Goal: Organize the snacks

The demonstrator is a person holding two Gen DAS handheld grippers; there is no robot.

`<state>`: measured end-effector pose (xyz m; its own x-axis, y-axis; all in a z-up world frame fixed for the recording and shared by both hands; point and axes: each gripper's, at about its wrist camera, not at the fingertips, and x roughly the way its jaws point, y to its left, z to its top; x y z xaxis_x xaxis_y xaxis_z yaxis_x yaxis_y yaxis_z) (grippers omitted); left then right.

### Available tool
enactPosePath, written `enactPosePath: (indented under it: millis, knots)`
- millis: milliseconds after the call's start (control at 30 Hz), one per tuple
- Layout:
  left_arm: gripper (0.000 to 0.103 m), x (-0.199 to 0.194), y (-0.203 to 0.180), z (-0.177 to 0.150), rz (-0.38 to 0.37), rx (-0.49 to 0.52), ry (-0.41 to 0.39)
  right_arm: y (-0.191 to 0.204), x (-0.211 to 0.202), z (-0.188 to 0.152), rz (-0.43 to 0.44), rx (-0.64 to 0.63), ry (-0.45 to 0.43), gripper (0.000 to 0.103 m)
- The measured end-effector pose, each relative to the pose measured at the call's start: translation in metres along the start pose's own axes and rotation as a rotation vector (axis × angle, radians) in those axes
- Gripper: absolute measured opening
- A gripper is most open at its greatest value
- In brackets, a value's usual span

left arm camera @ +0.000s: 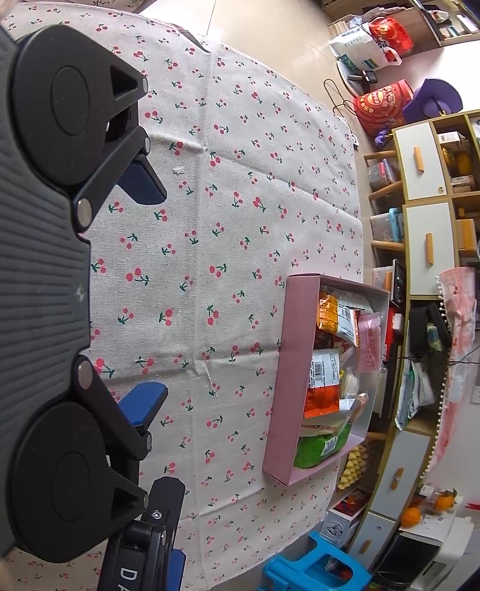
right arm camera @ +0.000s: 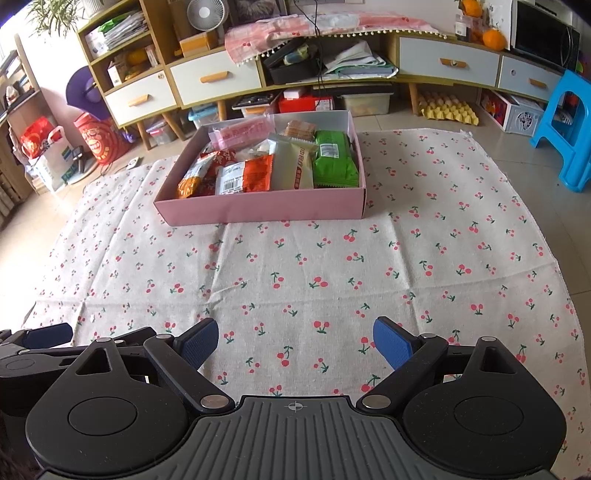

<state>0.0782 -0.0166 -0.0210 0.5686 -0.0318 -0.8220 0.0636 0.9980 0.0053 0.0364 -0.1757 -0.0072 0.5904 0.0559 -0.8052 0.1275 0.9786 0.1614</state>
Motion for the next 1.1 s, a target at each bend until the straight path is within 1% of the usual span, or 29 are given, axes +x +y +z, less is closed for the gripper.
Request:
enactPosePath:
  millis: [1100]
  knots:
    - [0.102,0.0002,0.0001,-0.0012,0.012,0.007,0.002,0.0015,0.0007,-0.0016,0.001,-0.002,0.001,0.093]
